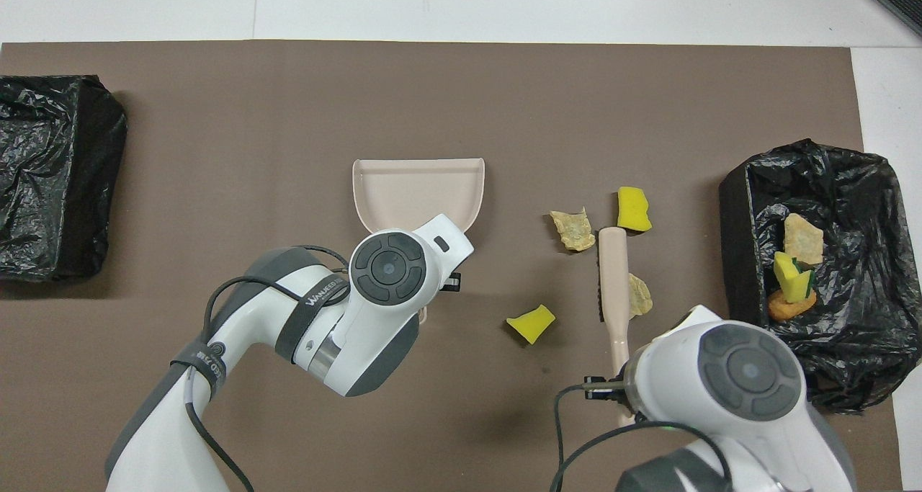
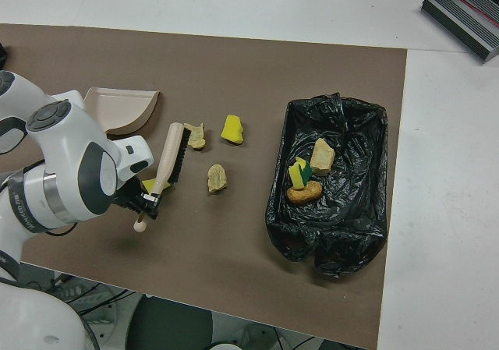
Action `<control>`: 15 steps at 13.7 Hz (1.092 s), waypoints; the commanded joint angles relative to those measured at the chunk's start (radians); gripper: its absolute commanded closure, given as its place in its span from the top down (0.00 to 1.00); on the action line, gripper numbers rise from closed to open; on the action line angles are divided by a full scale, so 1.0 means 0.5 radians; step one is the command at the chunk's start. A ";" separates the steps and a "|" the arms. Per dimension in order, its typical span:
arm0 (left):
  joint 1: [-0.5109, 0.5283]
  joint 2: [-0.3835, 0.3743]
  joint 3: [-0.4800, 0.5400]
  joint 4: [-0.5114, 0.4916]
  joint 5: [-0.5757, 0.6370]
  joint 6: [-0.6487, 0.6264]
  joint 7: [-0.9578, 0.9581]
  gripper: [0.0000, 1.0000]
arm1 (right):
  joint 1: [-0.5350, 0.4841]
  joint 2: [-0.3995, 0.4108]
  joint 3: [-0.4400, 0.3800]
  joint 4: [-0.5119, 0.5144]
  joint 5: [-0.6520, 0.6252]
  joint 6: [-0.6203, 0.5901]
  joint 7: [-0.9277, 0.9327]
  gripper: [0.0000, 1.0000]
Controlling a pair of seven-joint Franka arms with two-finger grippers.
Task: Sweep and dump trash in bin
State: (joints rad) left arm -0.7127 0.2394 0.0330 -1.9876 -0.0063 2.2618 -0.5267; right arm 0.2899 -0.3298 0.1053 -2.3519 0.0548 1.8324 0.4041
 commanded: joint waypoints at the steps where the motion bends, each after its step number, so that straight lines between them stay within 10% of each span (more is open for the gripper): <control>1: -0.008 -0.043 0.032 -0.065 0.009 0.017 0.111 0.00 | -0.275 0.168 0.023 0.144 -0.085 0.054 -0.283 0.00; 8: 0.198 -0.160 0.057 -0.016 0.037 -0.243 0.997 0.00 | -0.494 0.641 0.029 0.433 -0.787 0.164 -0.844 0.00; 15: 0.367 -0.258 0.057 0.002 0.349 -0.397 2.053 0.00 | -0.534 0.779 0.044 0.347 -0.736 0.305 -0.827 0.00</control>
State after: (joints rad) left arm -0.5341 0.1324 0.0692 -1.9823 0.0996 2.0971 0.4111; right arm 0.0007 0.0490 0.1113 -2.1720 -0.3326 1.9735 -0.0501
